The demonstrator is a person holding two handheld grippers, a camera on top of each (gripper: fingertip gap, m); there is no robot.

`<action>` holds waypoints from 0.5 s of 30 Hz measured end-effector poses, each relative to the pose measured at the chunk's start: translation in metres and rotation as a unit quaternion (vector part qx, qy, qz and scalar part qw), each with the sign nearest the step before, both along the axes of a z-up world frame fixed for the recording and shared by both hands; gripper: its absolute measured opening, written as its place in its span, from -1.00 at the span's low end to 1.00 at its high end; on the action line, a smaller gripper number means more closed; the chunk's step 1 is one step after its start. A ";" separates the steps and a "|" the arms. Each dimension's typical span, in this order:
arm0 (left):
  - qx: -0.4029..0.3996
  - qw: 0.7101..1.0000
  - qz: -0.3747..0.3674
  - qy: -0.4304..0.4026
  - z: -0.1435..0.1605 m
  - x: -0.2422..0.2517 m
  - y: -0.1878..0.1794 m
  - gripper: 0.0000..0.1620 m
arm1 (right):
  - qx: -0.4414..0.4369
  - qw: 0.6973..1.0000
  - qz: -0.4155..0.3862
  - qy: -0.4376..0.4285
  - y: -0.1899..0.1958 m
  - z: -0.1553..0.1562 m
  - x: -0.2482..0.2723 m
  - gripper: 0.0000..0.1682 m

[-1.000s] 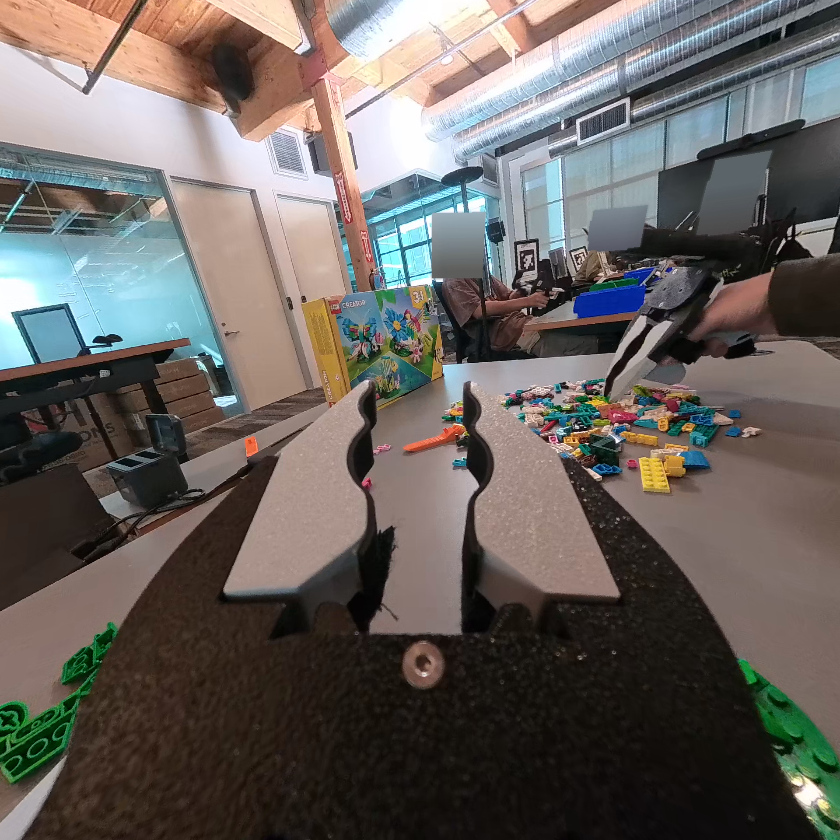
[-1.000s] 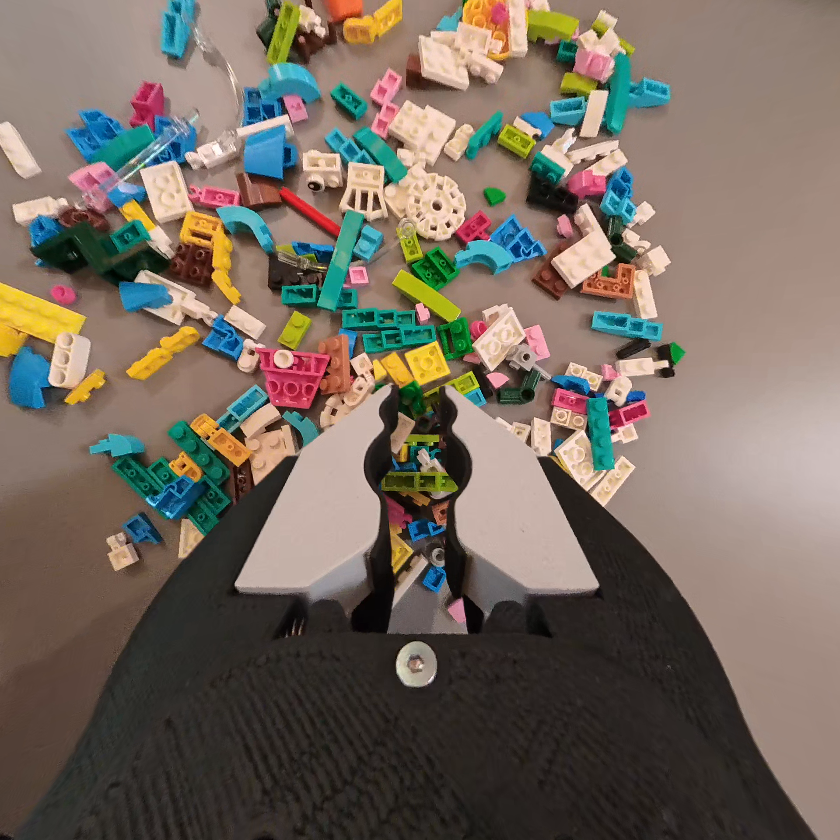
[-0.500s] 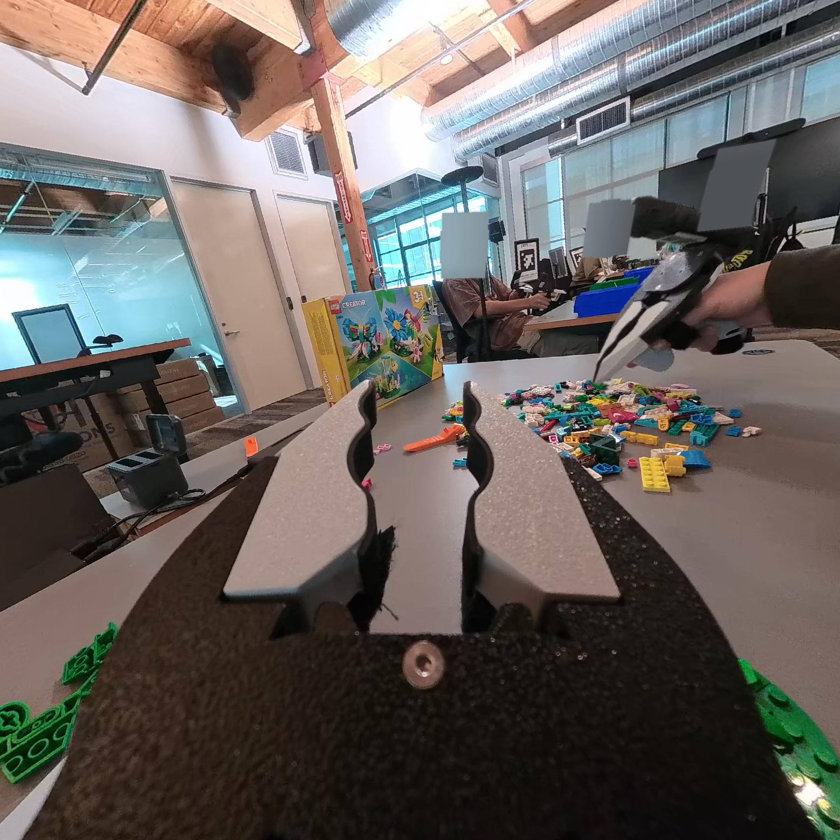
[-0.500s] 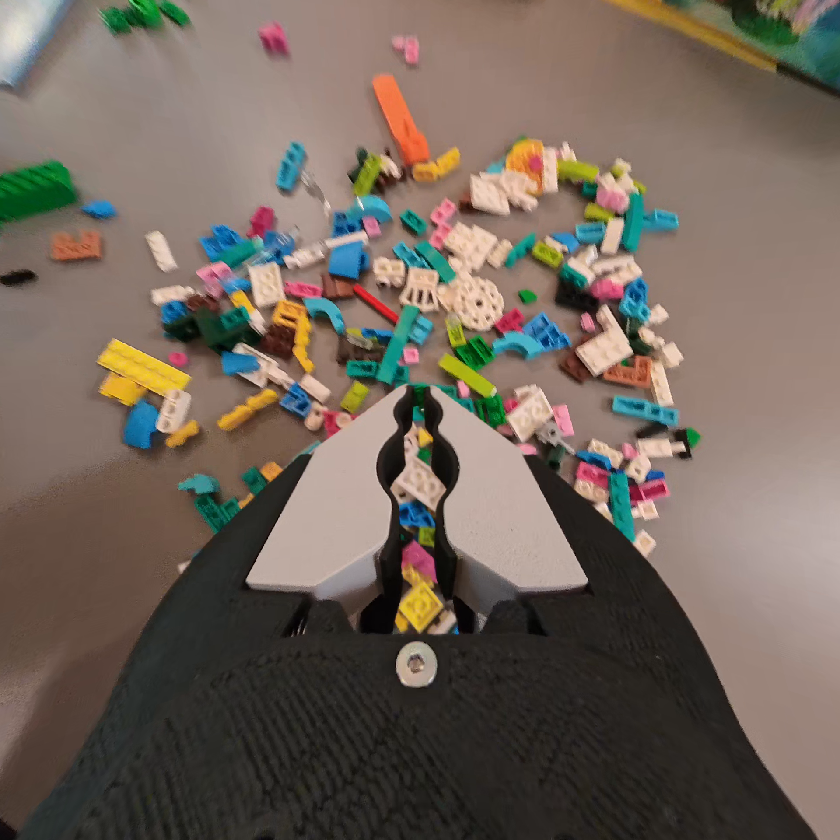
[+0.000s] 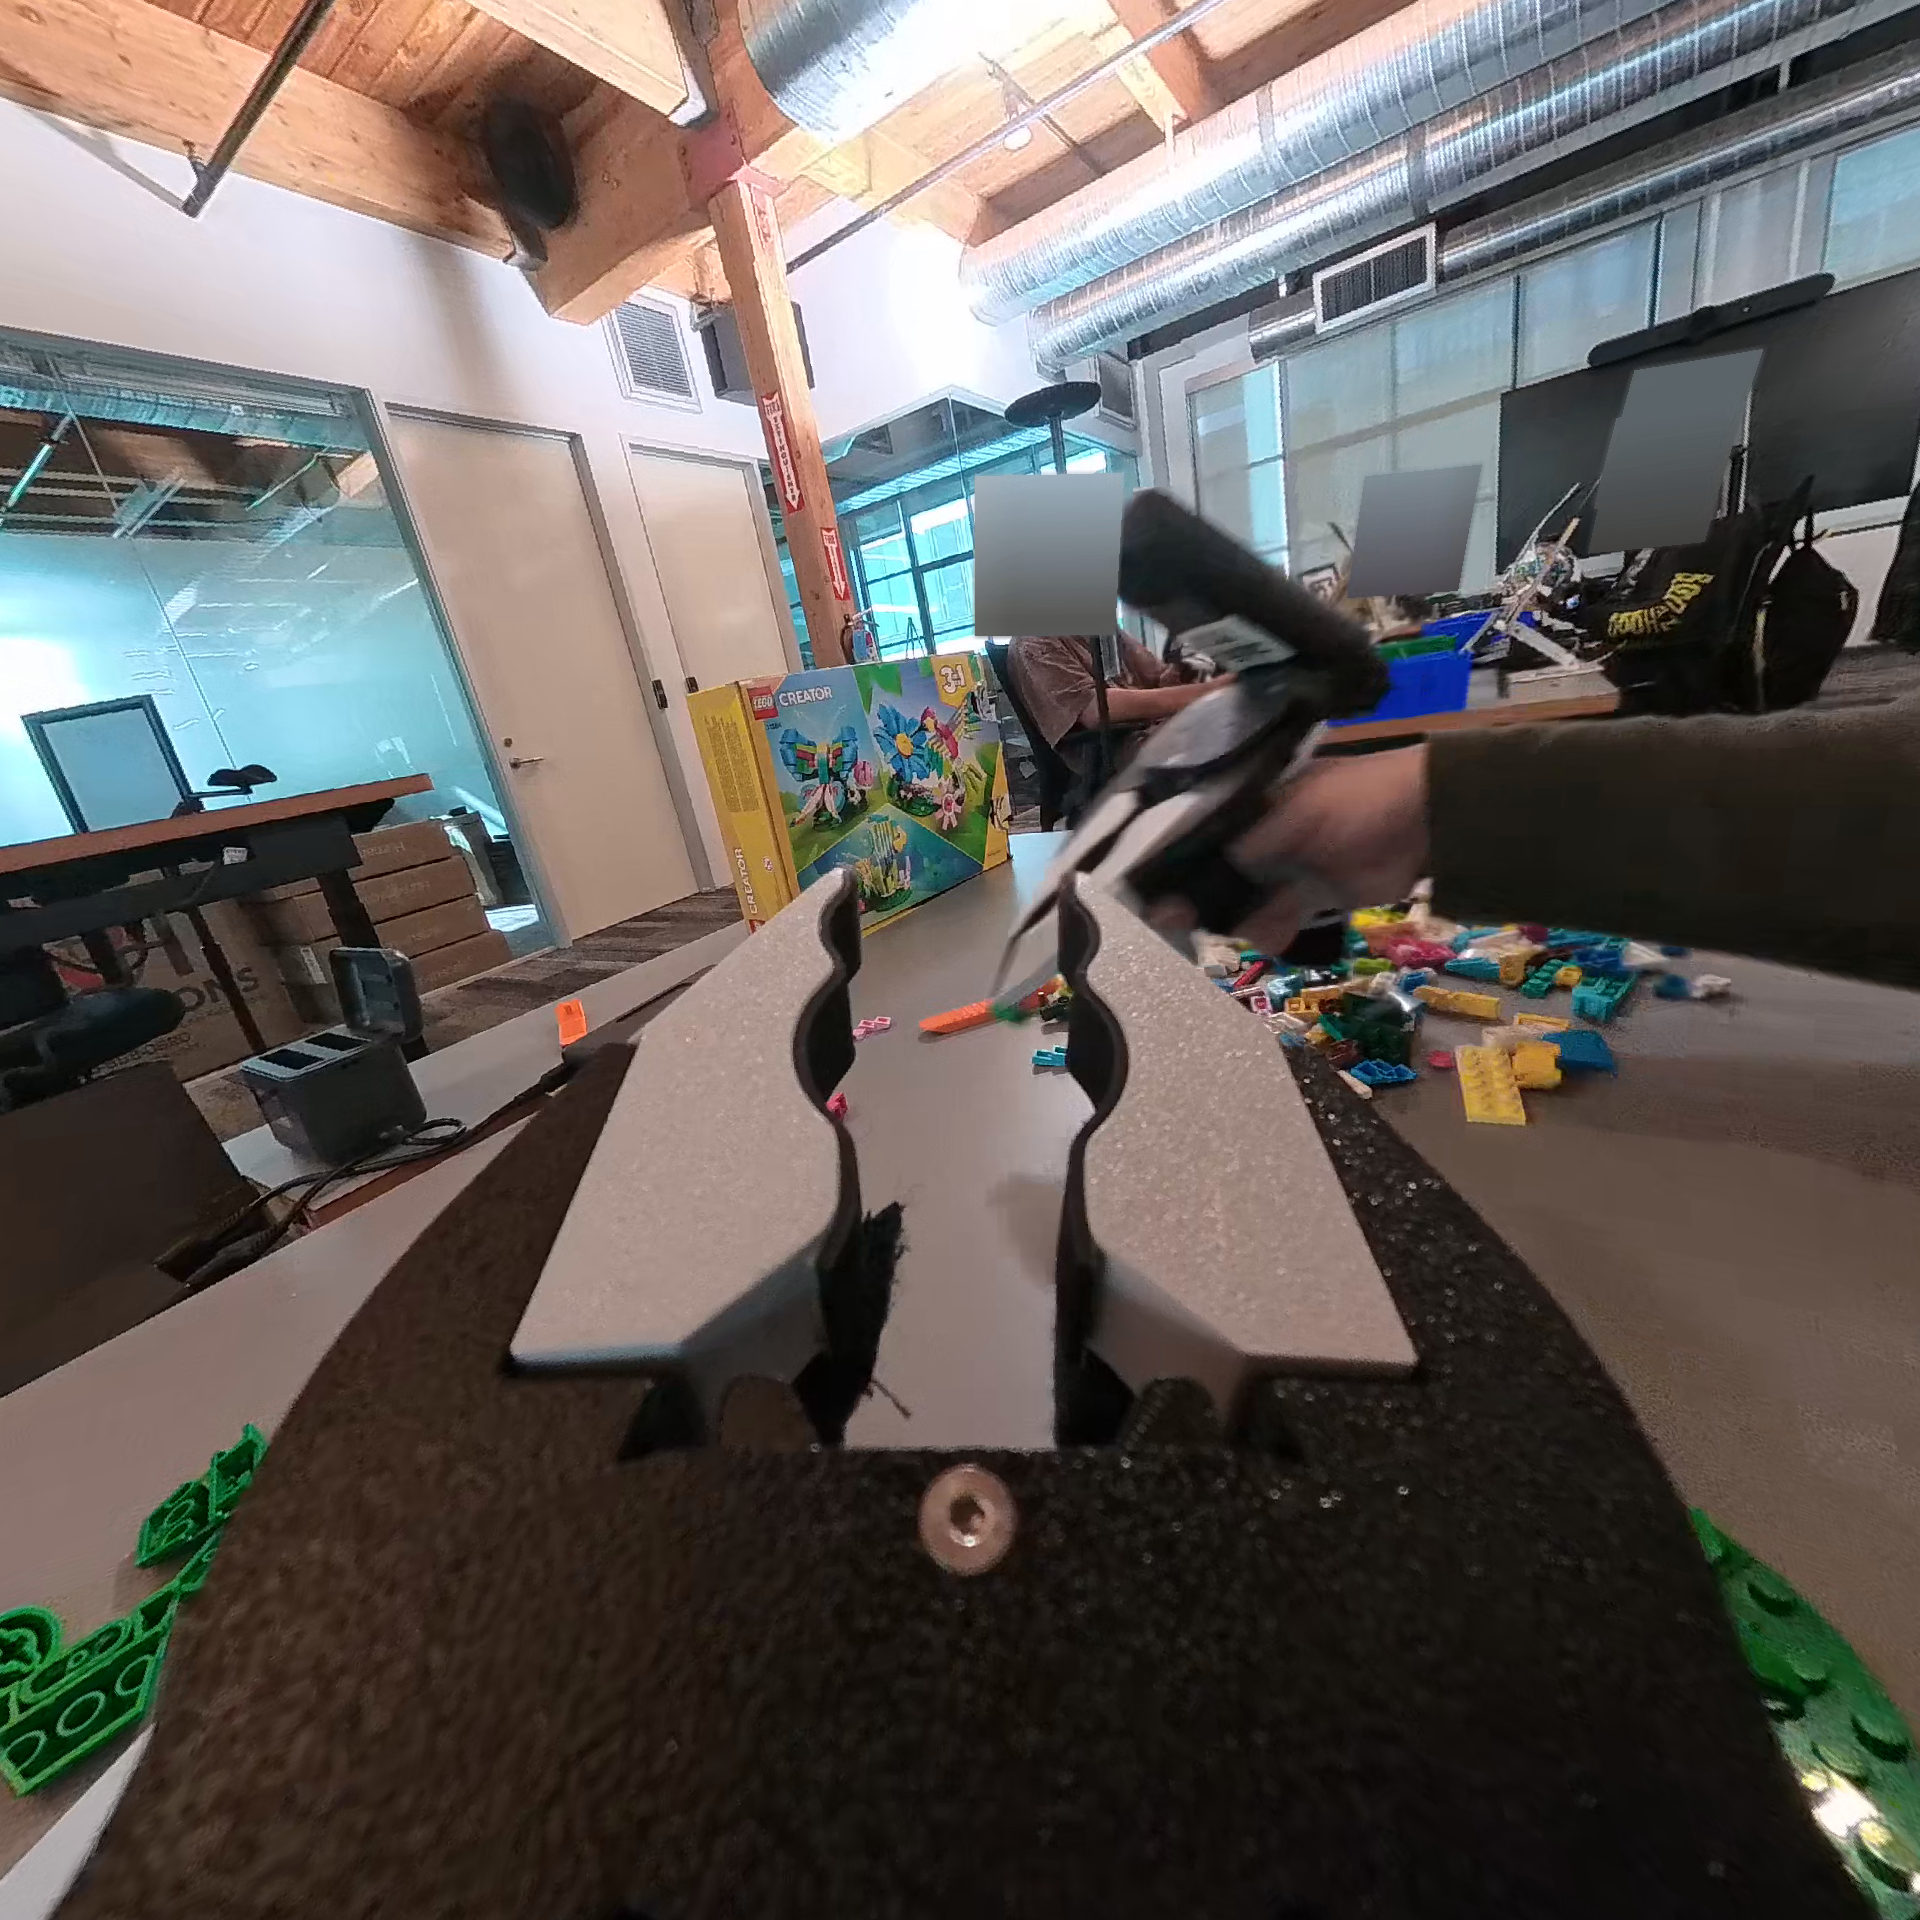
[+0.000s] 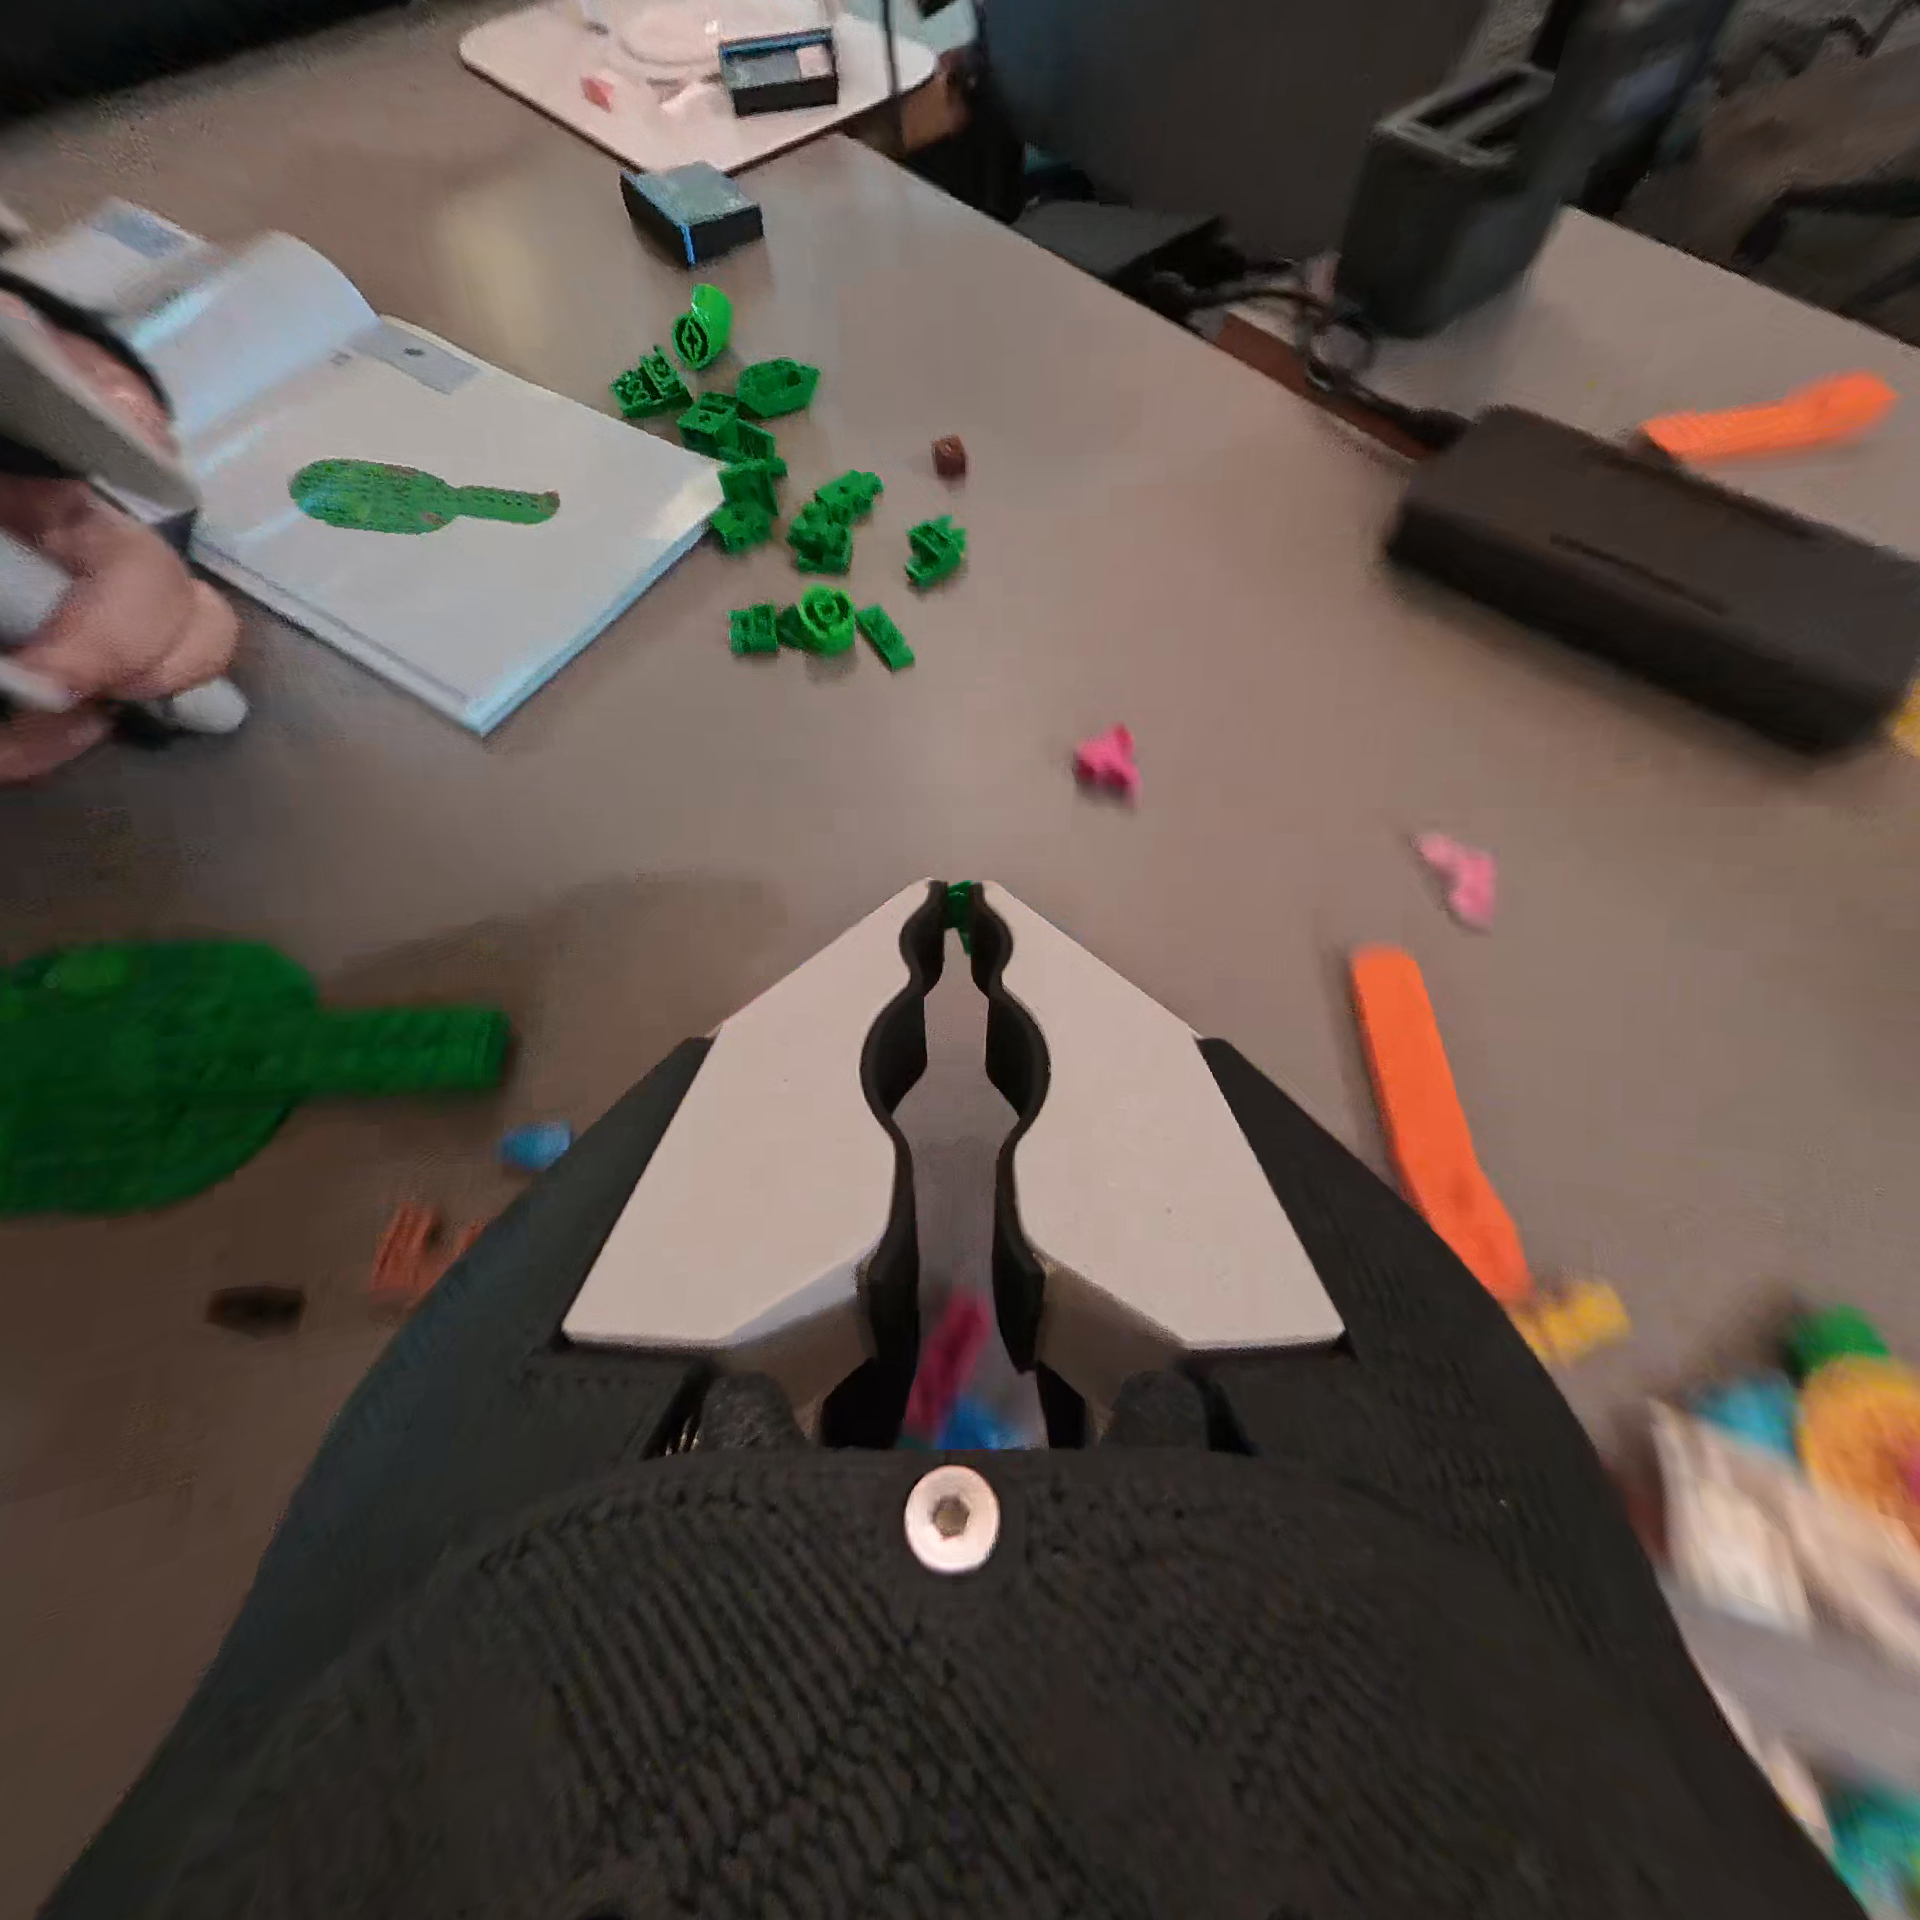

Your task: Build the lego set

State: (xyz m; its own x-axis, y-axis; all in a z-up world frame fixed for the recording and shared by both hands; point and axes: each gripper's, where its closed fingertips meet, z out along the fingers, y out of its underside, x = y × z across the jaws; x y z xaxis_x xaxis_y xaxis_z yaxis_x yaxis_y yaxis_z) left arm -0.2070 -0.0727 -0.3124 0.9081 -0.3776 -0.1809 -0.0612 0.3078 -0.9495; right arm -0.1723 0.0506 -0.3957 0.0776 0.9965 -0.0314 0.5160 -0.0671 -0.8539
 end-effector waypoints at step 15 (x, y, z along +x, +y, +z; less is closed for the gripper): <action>0.000 1.000 -0.004 0.003 0.000 0.002 0.000 -0.57 | -0.012 0.999 0.003 -0.052 -0.003 -0.022 -0.109 -0.91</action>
State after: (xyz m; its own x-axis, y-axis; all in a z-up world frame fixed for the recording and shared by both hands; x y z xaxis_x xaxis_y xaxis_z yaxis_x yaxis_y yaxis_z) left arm -0.2050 -0.0730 -0.3128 0.9039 -0.3854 -0.1855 -0.0633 0.3083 -0.9492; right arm -0.2815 0.0473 -0.4174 0.0764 0.9960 -0.0467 0.6024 -0.0834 -0.7938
